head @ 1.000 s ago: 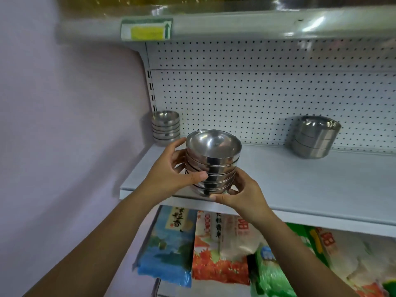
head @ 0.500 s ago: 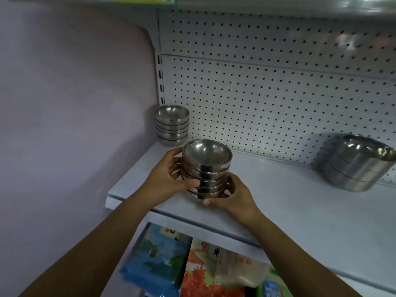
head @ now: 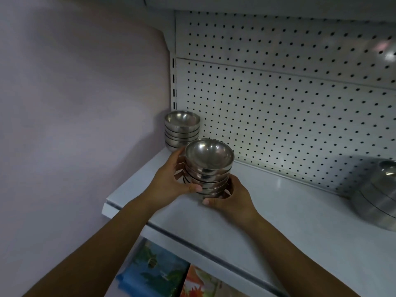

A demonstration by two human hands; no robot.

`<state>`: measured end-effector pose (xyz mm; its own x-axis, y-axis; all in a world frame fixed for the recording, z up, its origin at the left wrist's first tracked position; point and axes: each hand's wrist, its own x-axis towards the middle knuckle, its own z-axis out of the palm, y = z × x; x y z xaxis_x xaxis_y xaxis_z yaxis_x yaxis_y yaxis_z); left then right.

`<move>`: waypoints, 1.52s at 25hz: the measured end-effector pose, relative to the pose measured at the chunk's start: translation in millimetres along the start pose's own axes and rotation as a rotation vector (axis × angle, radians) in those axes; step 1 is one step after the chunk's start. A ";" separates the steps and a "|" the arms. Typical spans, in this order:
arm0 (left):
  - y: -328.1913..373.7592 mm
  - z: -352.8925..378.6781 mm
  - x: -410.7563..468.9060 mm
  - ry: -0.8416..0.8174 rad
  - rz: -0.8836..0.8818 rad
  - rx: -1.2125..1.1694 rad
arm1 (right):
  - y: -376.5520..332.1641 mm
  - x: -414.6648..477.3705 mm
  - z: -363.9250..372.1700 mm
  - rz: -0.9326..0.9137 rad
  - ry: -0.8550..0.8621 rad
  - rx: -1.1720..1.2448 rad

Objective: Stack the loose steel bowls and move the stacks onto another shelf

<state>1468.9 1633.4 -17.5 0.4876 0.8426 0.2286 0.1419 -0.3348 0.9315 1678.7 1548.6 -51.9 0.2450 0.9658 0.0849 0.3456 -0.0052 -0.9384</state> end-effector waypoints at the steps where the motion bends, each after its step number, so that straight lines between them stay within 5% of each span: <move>1: -1.4 -0.3 3.7 -0.005 0.004 0.012 | 1.2 2.9 0.3 0.004 0.009 -0.002; 18: -9.6 -7.5 79.6 -0.142 0.075 0.074 | 3.2 60.5 -8.1 0.074 0.107 -0.025; 22: 4.4 -18.1 85.3 -0.028 0.079 0.123 | 2.7 69.2 -11.5 0.089 0.142 -0.009; 27: 16.4 -30.4 88.0 0.118 0.194 0.350 | -2.1 82.3 -11.6 0.116 0.184 -0.062; 32: 5.0 -35.9 85.4 0.090 0.288 0.661 | -6.9 92.8 -8.3 0.134 0.226 -0.108; 38: -10.8 -44.8 62.4 0.032 0.200 0.798 | -17.0 99.9 -10.8 0.186 0.227 -0.150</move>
<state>1459.2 1708.5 -0.6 0.5453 0.7430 0.3881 0.6309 -0.6686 0.3936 1707.1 1642.4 -23.9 0.5061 0.8625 0.0048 0.4016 -0.2307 -0.8863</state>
